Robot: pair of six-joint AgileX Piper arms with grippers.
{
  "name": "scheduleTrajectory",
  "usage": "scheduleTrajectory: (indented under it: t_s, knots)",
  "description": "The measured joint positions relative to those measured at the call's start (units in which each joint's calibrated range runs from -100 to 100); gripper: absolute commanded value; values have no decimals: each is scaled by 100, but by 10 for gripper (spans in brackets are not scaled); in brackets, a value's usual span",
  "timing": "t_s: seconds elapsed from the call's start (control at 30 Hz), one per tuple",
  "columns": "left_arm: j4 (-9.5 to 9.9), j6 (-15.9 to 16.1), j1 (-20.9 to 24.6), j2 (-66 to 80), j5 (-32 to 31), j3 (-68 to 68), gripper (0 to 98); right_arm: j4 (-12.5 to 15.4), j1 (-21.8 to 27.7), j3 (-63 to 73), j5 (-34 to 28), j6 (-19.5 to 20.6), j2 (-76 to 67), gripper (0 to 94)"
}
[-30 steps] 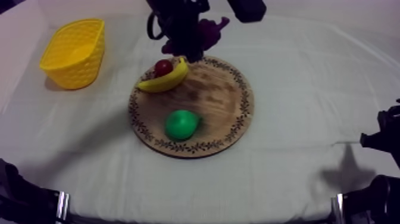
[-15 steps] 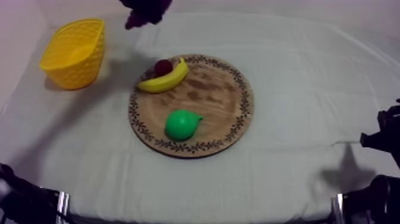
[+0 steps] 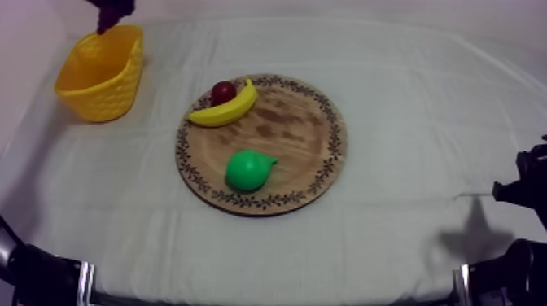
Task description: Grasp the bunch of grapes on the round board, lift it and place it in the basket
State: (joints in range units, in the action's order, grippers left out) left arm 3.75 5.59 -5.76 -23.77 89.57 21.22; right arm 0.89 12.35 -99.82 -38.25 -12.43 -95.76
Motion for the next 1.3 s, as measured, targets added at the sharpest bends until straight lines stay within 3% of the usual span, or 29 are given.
scheduleTrajectory:
  t_s: [0.3, 1.1, 1.3]
  knots:
    - [-101, -44, 660, 27, 91, -35, 493, 0, 0, 0, 0, 0, 0, 3]
    - [-506, -192, 790, -742, -39, -535, 491, 0, 0, 0, 0, 0, 0, 3]
    - [-561, -216, 802, -1077, -107, -536, 594, 0, 0, 0, 0, 0, 0, 3]
